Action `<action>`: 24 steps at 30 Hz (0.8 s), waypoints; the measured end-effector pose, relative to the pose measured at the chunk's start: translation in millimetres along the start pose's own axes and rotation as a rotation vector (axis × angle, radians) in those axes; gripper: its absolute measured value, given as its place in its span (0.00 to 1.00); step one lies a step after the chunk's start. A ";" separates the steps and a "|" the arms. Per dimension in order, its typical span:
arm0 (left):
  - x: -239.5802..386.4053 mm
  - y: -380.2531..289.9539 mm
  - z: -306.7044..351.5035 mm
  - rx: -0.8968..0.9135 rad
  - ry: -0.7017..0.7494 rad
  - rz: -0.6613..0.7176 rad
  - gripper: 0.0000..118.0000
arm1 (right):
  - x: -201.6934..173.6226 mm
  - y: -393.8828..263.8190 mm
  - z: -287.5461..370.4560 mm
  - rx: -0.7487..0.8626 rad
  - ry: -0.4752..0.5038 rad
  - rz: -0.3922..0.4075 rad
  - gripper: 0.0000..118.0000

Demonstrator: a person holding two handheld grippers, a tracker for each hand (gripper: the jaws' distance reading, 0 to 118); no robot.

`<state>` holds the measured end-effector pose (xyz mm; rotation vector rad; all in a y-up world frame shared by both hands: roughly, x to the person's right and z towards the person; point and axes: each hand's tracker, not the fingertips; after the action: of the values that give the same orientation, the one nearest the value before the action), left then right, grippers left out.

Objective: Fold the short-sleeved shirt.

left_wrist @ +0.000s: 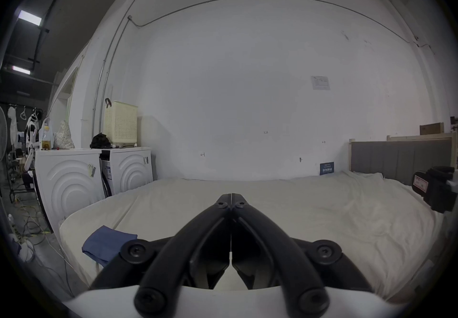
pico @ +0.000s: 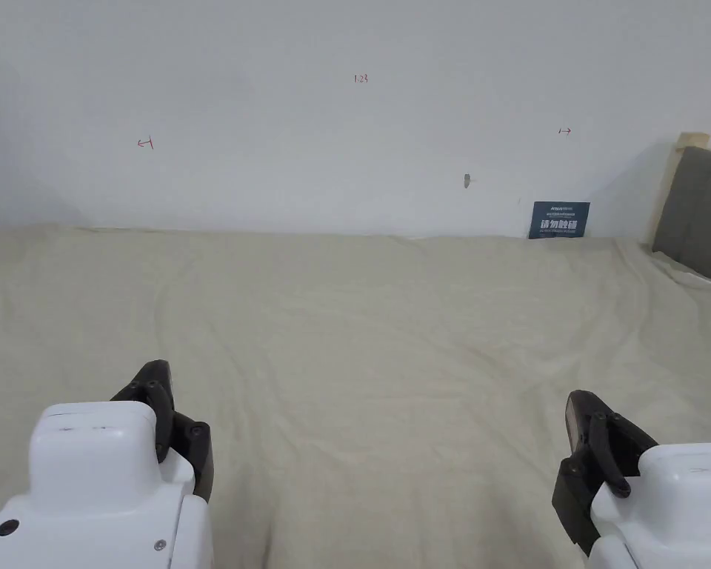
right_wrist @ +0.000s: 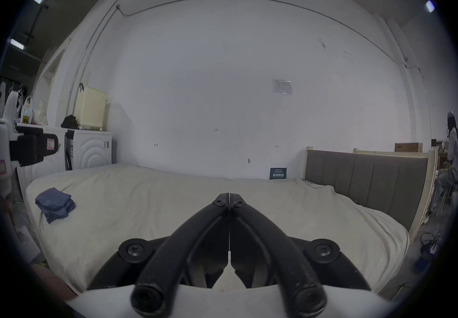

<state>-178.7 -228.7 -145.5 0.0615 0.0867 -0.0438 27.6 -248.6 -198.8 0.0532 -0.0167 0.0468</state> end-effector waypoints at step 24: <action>-8.8 3.1 8.2 -0.019 -0.147 -0.010 1.00 | -5.7 3.2 4.0 0.032 -0.016 0.023 0.86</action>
<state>-186.6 -225.7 -136.4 0.0390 -0.0599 -0.0577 21.6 -245.8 -194.8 0.0853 -0.0326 0.0695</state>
